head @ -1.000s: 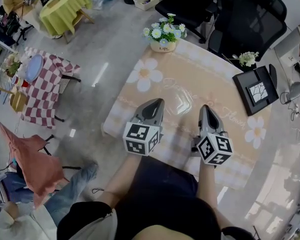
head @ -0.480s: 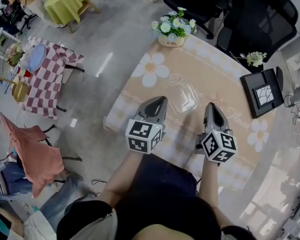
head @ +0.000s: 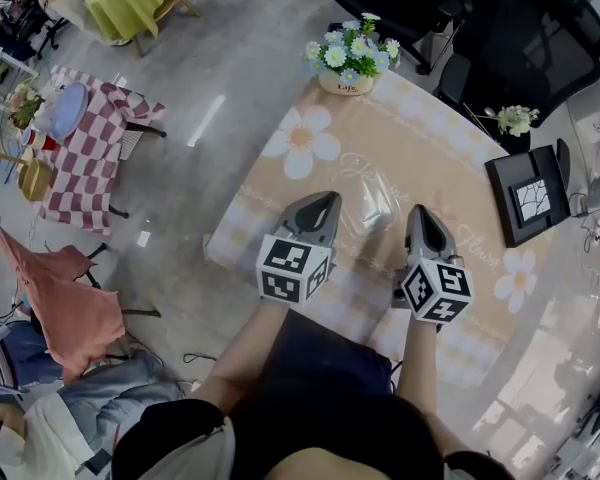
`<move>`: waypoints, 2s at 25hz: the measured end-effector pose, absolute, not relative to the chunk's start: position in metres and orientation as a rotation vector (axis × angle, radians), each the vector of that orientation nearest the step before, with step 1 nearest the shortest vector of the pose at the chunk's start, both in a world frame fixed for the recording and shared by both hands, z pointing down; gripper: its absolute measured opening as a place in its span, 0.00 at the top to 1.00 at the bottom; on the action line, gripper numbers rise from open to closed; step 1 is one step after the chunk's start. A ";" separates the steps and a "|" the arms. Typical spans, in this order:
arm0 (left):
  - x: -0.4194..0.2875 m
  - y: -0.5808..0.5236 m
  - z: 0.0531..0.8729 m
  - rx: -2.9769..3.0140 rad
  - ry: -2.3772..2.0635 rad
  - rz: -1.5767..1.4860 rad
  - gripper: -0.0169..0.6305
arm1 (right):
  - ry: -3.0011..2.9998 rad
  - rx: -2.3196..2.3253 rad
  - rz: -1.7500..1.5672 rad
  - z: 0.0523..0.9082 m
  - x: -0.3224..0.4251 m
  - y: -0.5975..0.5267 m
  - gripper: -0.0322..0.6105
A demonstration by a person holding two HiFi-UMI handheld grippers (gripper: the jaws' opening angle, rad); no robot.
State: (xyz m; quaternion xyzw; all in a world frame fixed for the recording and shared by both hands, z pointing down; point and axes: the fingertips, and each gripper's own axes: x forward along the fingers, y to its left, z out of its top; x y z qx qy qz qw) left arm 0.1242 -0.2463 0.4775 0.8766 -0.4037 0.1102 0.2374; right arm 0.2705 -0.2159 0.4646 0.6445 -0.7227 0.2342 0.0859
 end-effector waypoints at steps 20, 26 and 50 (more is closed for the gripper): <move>0.136 -0.276 0.507 2.321 -1.095 0.332 0.95 | -2.119 1.697 0.778 0.506 0.265 -0.242 0.90; 0.134 -0.279 0.515 2.305 -1.097 0.354 0.95 | -2.103 1.645 0.781 0.515 0.262 -0.249 0.88; 0.125 -0.295 0.535 2.257 -1.095 0.391 0.95 | -1.948 1.392 0.778 0.559 0.249 -0.259 0.76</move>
